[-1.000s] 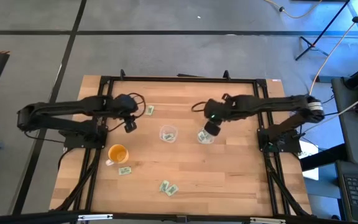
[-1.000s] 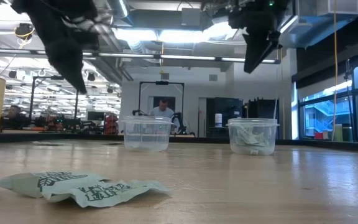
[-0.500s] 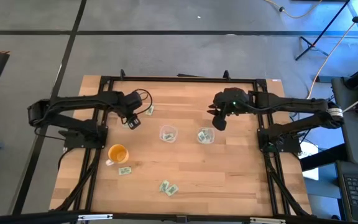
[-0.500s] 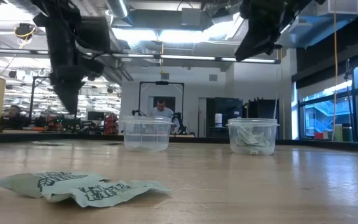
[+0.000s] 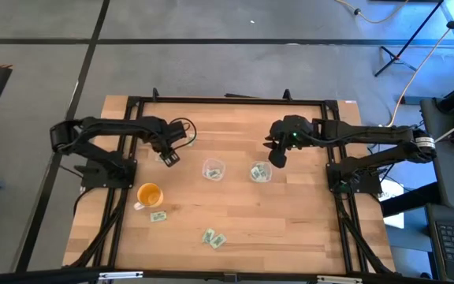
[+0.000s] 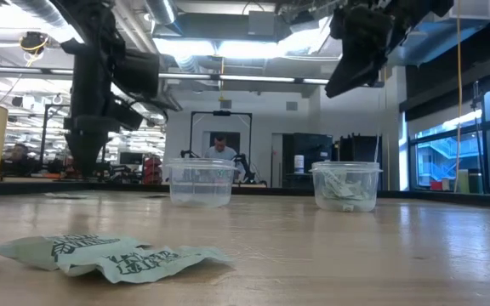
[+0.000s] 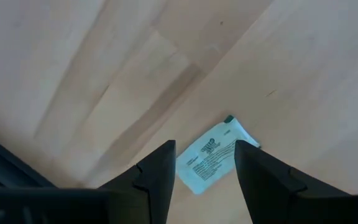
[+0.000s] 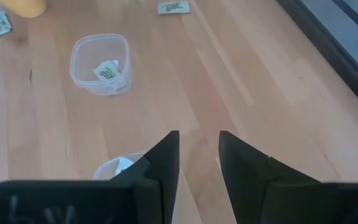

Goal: Pick and place Stevia / Truvia into bins
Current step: Put the stevia packet into the left transparent container

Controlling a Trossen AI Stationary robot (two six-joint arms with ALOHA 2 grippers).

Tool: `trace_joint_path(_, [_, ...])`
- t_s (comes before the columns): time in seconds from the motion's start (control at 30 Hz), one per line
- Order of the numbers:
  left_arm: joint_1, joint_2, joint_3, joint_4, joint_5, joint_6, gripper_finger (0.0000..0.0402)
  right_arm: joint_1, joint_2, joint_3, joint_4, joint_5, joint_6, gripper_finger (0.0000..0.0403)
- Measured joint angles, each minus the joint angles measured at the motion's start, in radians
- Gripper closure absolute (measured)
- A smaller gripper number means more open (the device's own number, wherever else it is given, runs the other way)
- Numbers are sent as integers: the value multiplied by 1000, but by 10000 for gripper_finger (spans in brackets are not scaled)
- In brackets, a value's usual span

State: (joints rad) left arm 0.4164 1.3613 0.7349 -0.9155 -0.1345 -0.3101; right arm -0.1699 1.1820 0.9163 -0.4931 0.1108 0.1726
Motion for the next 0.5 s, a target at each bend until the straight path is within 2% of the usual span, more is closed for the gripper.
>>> trace_joint_path(0.5, [-50, 145, -1, 63, 25, 8, 242, 0, 0, -1, -4, 0, -23, 287])
